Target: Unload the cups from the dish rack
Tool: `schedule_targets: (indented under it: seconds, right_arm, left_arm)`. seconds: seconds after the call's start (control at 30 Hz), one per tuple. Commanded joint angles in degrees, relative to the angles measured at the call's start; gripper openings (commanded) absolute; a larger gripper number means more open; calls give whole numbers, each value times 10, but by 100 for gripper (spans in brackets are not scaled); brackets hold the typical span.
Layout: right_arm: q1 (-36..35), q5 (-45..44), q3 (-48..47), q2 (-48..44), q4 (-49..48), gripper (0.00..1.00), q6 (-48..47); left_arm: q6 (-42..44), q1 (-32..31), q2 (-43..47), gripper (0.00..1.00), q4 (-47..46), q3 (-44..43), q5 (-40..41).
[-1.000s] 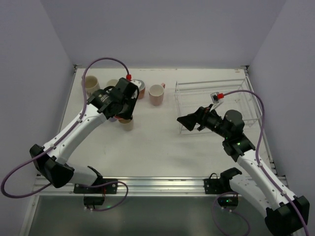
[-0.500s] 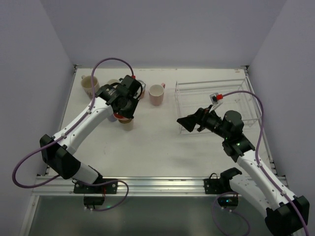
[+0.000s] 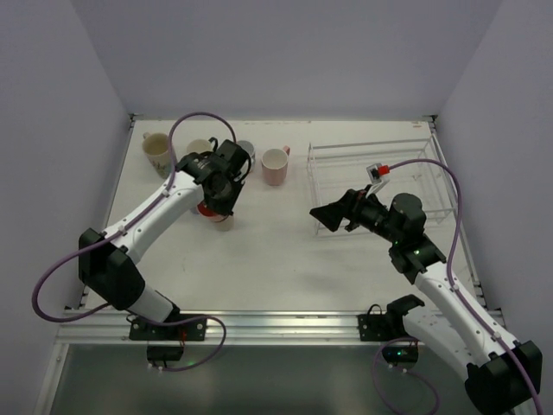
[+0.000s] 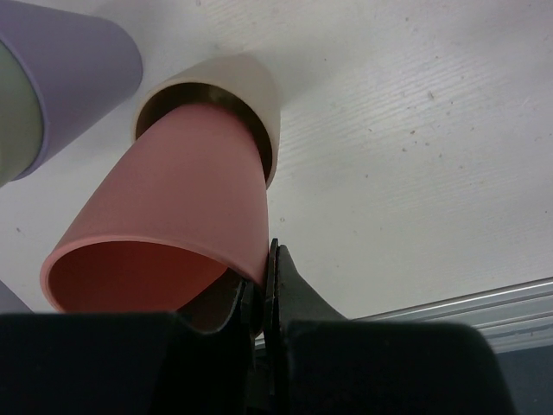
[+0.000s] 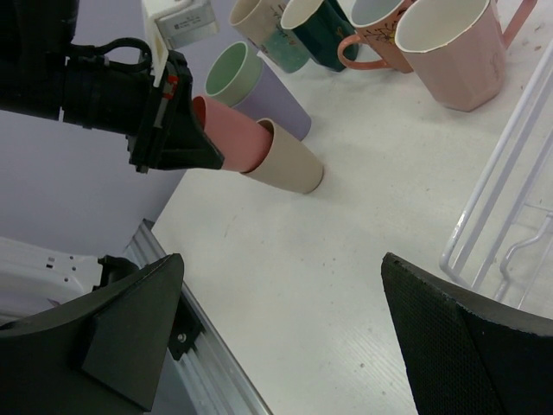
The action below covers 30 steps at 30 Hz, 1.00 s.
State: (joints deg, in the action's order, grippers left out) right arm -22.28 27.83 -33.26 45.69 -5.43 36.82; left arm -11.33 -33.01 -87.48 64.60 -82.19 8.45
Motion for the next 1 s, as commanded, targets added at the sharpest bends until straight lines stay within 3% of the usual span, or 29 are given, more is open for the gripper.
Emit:
schedule_targets:
  seconds: [0.0, 0.23, 0.9, 0.97]
  right_arm:
    - [-1, -5, 3, -4, -19, 99, -8]
    - [-1, -1, 6, -2, -22, 99, -5]
    - [-2, -2, 8, -4, -25, 99, -6]
    - [-1, -4, 8, -4, -25, 99, -7]
  left_arm:
    - [13, 2, -5, 0, -18, 12, -3]
    - [12, 2, -14, 2, -28, 13, 3]
    - [9, 6, -52, 50, -54, -10, 68]
    - [4, 6, -49, 61, -47, -23, 76]
